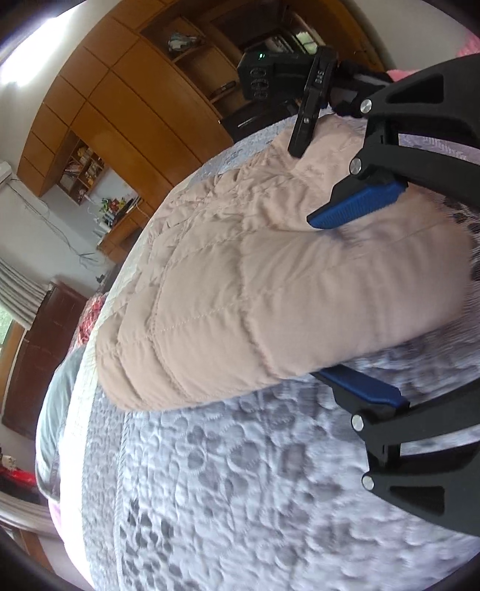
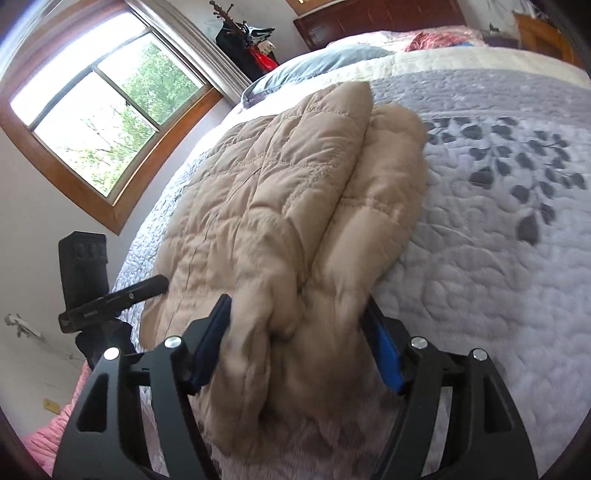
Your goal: Fold large clothes
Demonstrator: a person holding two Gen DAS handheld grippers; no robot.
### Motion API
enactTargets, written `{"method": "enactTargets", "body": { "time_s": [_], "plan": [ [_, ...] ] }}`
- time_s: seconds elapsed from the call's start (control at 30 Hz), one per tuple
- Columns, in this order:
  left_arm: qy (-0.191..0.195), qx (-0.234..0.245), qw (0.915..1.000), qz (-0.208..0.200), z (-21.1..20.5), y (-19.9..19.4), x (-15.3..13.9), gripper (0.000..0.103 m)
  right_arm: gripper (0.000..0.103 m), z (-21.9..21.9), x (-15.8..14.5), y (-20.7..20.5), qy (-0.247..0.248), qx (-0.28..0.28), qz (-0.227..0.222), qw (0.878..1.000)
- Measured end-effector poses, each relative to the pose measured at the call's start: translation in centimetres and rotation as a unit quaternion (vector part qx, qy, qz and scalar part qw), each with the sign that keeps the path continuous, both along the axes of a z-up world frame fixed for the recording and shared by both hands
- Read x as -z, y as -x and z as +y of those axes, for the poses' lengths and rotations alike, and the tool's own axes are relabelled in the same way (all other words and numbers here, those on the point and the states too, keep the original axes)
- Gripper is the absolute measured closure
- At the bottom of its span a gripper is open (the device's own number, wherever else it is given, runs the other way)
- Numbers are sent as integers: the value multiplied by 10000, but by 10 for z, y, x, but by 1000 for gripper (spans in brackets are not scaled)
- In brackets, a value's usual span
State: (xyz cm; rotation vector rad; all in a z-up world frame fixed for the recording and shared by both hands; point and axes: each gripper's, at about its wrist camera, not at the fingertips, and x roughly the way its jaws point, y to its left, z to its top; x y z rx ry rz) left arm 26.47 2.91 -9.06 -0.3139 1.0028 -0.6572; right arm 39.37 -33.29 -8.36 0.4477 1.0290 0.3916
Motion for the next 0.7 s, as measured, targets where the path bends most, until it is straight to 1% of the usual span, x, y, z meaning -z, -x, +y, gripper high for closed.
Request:
{"method": "enactTargets", "body": {
  "time_s": [0.07, 0.1, 0.13, 0.2, 0.27, 0.33, 0.37, 0.43, 0.5, 0.53, 0.6, 0.63, 0.67, 0.7],
  "plan": [
    [-125, -23, 9999, -109, 3, 16, -7, 26, 33, 0, -8, 17, 52, -3, -82, 10000],
    [-193, -26, 9996, -226, 5, 26, -11, 26, 33, -1, -9, 21, 88, 5, -115, 9999],
    [-255, -39, 9992, -293, 6, 30, -13, 24, 33, 0, -12, 29, 137, 6, -156, 9998],
    [-394, -88, 9983, -422, 9, 44, -15, 24, 33, 3, -15, 40, 341, 80, -162, 9993],
    [-537, -128, 9975, -448, 11, 52, -13, 24, 35, 0, -9, 47, 532, 165, -109, 9984],
    [-658, -164, 9968, -422, 12, 54, -5, 22, 35, -3, 2, 49, 457, 204, 55, 9987],
    [-650, -164, 9971, -351, 13, 54, -1, 21, 35, -7, 13, 47, 356, 259, 230, 9988],
    [-617, -218, 9975, -256, 12, 54, 4, 21, 37, -10, 24, 44, 219, 309, 381, 9986],
    [-631, -298, 9973, -243, 13, 57, 3, 22, 40, -9, 23, 45, 111, 362, 406, 9985],
    [-653, -320, 9970, -254, 14, 62, -1, 23, 40, -8, 18, 48, 115, 382, 344, 9986],
    [-760, -358, 9959, -331, 15, 76, -12, 23, 39, -7, 4, 58, 329, 461, 172, 9982],
    [-887, -417, 9945, -363, 14, 82, -16, 21, 36, -4, -6, 66, 561, 527, 70, 9970],
    [-1025, -482, 9926, -438, 13, 91, -22, 16, 33, 0, -14, 74, 807, 586, -5, 9950],
    [-1142, -531, 9907, -517, 12, 102, -28, 13, 27, 3, -20, 81, 966, 629, -49, 9933]
  ]
}}
